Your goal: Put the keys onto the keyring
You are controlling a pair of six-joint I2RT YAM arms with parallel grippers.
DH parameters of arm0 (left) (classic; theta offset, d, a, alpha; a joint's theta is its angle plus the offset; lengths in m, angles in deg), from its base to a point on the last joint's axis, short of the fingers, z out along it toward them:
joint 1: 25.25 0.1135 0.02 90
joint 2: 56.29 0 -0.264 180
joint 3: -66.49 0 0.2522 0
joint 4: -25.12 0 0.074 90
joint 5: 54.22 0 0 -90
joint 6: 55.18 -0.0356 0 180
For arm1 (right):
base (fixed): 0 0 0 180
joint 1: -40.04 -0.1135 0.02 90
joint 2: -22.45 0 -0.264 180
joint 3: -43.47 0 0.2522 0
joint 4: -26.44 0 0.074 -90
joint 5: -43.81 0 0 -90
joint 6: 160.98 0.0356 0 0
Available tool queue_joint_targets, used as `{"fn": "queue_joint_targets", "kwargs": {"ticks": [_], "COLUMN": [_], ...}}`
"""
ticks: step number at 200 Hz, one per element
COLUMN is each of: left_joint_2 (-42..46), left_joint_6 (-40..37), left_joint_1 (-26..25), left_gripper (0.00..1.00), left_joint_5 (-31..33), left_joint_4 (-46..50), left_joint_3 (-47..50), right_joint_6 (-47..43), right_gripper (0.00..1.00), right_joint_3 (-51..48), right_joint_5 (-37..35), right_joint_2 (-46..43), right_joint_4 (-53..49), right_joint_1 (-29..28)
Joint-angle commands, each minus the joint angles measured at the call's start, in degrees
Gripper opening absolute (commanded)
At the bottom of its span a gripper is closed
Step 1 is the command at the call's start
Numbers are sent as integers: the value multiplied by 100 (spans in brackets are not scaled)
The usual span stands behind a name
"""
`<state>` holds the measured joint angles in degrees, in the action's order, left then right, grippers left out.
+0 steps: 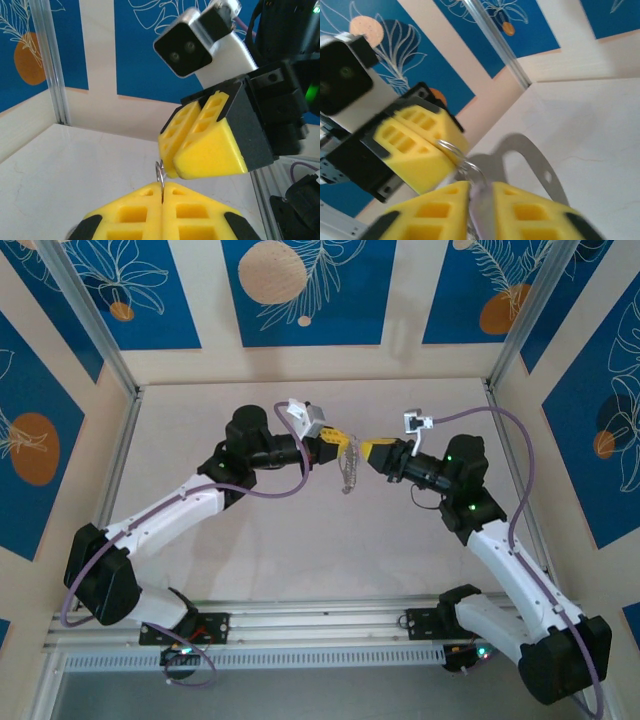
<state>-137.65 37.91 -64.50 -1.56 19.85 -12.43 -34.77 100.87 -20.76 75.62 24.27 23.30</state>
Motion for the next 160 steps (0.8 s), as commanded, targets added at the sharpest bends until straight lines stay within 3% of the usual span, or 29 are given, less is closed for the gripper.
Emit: {"fn": "queue_joint_targets", "kwargs": {"ticks": [1,69,109,160], "left_joint_2": [204,55,-148,-401], "left_joint_6": [191,925,1713,2468], "left_joint_1": [-42,26,97,136], "left_gripper": [0,0,0,0], "left_joint_5": [35,-412,-649,-731], "left_joint_4": [-593,-1378,-2232,-2954], "left_joint_3": [30,129,218,257], "right_joint_6": [332,739,1068,1349], "right_gripper": [29,42,51,56], "right_joint_3": [-198,-181,-231,-316], "right_joint_5": [205,463,638,687], "right_joint_2": [-280,-405,-157,230], "right_joint_4": [167,647,1616,2903], "right_joint_1": [354,604,590,424]}}
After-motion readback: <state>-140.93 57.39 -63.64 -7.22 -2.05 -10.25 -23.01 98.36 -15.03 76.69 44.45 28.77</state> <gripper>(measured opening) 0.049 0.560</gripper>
